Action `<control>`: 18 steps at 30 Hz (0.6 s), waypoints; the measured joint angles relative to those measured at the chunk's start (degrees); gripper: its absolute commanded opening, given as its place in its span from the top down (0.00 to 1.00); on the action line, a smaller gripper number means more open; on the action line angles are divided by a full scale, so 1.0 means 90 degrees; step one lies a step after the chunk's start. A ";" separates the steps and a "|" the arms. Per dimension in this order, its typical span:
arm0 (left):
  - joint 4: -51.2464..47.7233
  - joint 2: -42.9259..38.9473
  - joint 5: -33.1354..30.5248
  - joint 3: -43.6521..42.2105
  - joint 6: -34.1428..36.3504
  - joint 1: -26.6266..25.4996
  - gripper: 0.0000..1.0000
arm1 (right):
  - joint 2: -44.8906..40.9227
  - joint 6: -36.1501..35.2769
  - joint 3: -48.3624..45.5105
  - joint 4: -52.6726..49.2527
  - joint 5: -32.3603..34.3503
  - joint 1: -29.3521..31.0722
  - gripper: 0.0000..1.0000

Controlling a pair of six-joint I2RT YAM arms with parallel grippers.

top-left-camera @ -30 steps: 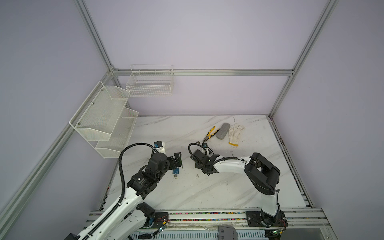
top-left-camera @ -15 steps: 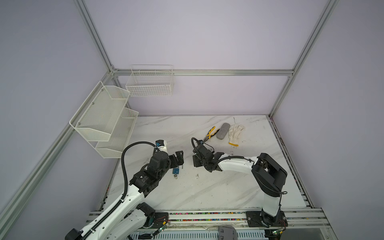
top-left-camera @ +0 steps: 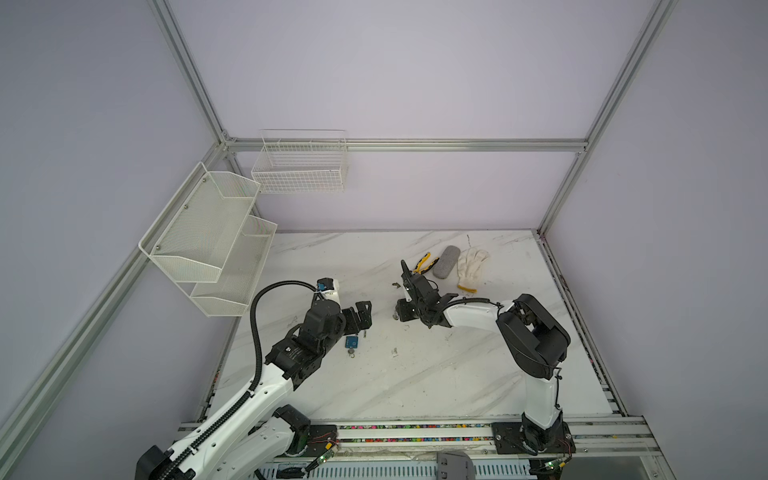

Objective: Unlock with the key
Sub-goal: 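Lower the right gripper toward the silver key while the left draws back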

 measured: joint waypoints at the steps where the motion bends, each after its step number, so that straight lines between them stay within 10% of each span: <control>1: 0.0027 0.0032 0.0024 0.0000 0.0000 0.0000 0.00 | 0.0000 -0.0024 -0.0002 0.0032 -0.0049 0.0000 0.68; 18: 0.0146 0.0216 0.0185 0.0000 -0.0046 0.0000 0.00 | 0.0248 -0.0073 -0.0046 0.0189 -0.0352 0.0000 0.79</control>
